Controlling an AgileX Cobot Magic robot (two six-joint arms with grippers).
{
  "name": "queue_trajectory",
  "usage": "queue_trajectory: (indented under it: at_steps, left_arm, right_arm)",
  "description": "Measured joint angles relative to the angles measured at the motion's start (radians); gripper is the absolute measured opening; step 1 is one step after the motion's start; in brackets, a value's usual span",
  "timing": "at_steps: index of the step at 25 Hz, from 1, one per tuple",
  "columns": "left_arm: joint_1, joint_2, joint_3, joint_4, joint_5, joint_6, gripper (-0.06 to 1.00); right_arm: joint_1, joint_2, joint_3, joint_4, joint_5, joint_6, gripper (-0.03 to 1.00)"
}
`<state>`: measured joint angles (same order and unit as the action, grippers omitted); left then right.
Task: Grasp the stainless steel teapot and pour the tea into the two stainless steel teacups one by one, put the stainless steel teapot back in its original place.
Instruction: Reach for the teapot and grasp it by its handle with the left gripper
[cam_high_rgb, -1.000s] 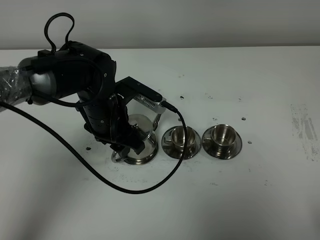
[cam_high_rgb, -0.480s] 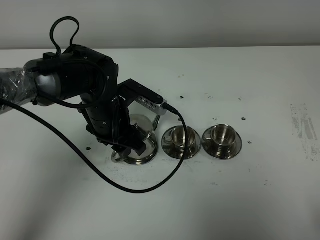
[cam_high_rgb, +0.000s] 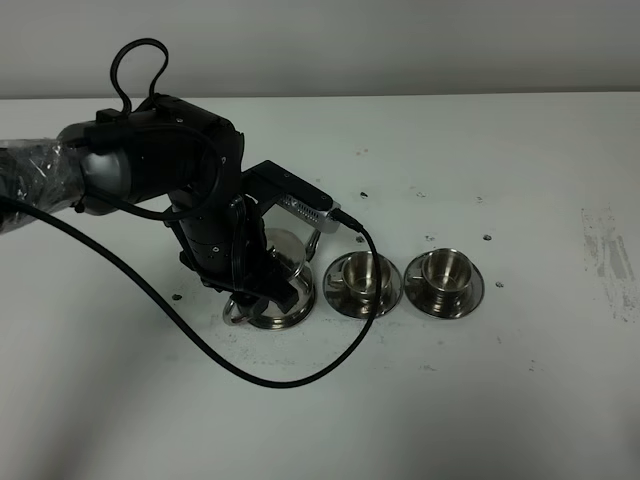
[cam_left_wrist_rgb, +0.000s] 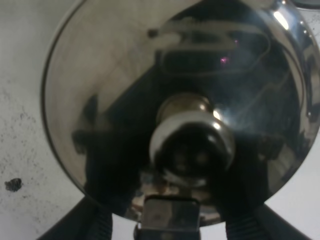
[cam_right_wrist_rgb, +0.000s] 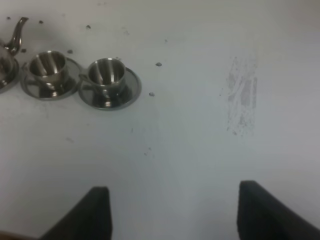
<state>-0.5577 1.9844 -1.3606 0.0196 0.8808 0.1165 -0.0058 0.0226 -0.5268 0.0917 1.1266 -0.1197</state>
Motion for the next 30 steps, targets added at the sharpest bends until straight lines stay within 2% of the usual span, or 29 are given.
queue_trajectory:
  at_steps: [18,30]
  left_arm:
    - [0.000,0.000,-0.001,-0.002,0.000,-0.017,0.48]
    - [-0.004,0.000,-0.001,-0.003,0.005,-0.049,0.25]
  right_arm:
    - [0.000,0.000,0.000,0.000,0.000,0.000,0.55]
    - [0.000,0.000,0.000,0.000,0.000,0.000,0.55]
